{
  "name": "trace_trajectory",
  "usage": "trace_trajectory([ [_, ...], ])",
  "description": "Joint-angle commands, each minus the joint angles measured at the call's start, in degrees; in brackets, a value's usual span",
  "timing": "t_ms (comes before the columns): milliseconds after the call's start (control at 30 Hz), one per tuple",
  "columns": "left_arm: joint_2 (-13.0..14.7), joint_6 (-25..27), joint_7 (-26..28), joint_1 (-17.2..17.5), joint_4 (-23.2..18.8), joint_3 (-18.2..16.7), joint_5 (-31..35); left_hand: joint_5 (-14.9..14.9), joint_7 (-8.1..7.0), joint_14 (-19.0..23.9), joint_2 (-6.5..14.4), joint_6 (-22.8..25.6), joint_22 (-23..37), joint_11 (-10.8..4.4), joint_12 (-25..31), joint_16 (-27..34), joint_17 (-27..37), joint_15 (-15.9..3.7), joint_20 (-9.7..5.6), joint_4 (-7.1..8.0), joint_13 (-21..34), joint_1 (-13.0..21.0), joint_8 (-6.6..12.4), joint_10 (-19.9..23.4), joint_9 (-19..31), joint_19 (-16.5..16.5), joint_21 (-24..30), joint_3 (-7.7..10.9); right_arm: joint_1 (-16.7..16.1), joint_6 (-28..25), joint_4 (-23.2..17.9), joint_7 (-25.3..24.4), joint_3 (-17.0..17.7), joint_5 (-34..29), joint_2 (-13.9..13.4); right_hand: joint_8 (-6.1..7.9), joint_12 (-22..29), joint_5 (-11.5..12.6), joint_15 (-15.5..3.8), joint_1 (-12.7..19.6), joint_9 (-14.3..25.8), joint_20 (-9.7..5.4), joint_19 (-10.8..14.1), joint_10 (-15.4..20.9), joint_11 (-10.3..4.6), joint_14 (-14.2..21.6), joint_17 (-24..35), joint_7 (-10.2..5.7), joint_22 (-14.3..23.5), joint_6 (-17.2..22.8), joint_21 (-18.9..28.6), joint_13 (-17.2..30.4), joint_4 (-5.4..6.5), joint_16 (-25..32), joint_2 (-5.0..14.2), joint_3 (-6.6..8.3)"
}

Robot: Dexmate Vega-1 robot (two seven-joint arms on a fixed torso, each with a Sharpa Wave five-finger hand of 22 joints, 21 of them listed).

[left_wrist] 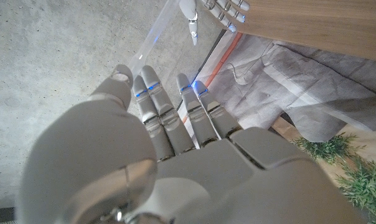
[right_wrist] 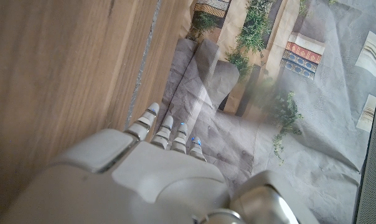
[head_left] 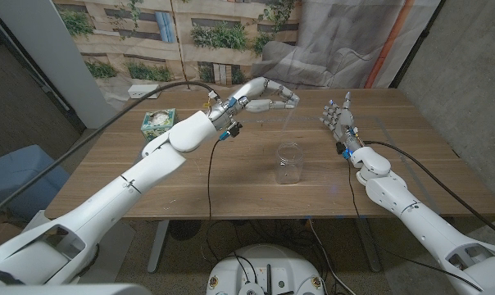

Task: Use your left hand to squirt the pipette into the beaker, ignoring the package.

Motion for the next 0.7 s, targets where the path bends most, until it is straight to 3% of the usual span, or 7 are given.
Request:
trace_trajectory([
  [33, 0.4, 0.7, 2.2, -0.7, -0.8, -2.3, 0.6, 0.2, 0.09, -0.2, 0.2, -0.2, 0.1, -0.26, 0.3, -0.2, -0.1, -7.96, 0.40, -0.15, 0.1, -0.5, 0.13, -0.3, 0.1, 0.3, 0.0, 0.42, 0.0, 0.0, 0.0, 0.0, 0.0, 0.0, 0.0, 0.17, 0.2, 0.2, -4.74, 0.0, 0.1, 0.11, 0.4, -0.2, -0.41, -0.7, 0.2, -0.52, 0.3, 0.0, -0.1, 0.1, -0.04, 0.3, 3.36, -0.43],
  [167, -0.1, -0.1, 4.2, -0.4, 0.1, -3.1, 1.1, 0.2, 0.05, -0.2, 0.2, -0.2, 0.1, -0.26, 0.3, -0.2, -0.1, -7.97, 0.39, -0.17, 0.1, -0.5, 0.16, -0.4, 0.1, 0.3, 0.0, 0.49, 0.0, 0.0, 0.0, 0.0, 0.0, 0.0, 0.0, 0.18, 0.2, 0.2, -4.66, 0.0, 0.1, 0.13, 0.4, -0.2, 0.10, -0.6, 0.2, -0.57, 0.3, 0.0, -0.1, 0.1, -0.04, 0.3, 3.36, -0.43],
  [700, -1.4, -0.3, 9.4, 1.0, 4.5, -4.4, 1.9, 0.2, -0.10, -0.2, 0.3, -0.2, 0.1, -0.28, 0.3, -0.2, -0.1, -8.09, 0.34, -0.29, 0.1, -0.5, 0.24, -0.5, 0.1, 0.3, 0.0, 0.73, 0.0, 0.0, 0.0, 0.0, 0.0, 0.0, 0.0, 0.18, 0.2, 0.2, -4.78, 0.0, 0.1, 0.12, 0.4, -0.2, -0.46, -0.5, 0.2, -0.54, 0.3, 0.0, -0.1, 0.1, -0.05, 0.4, 3.35, -0.43],
])
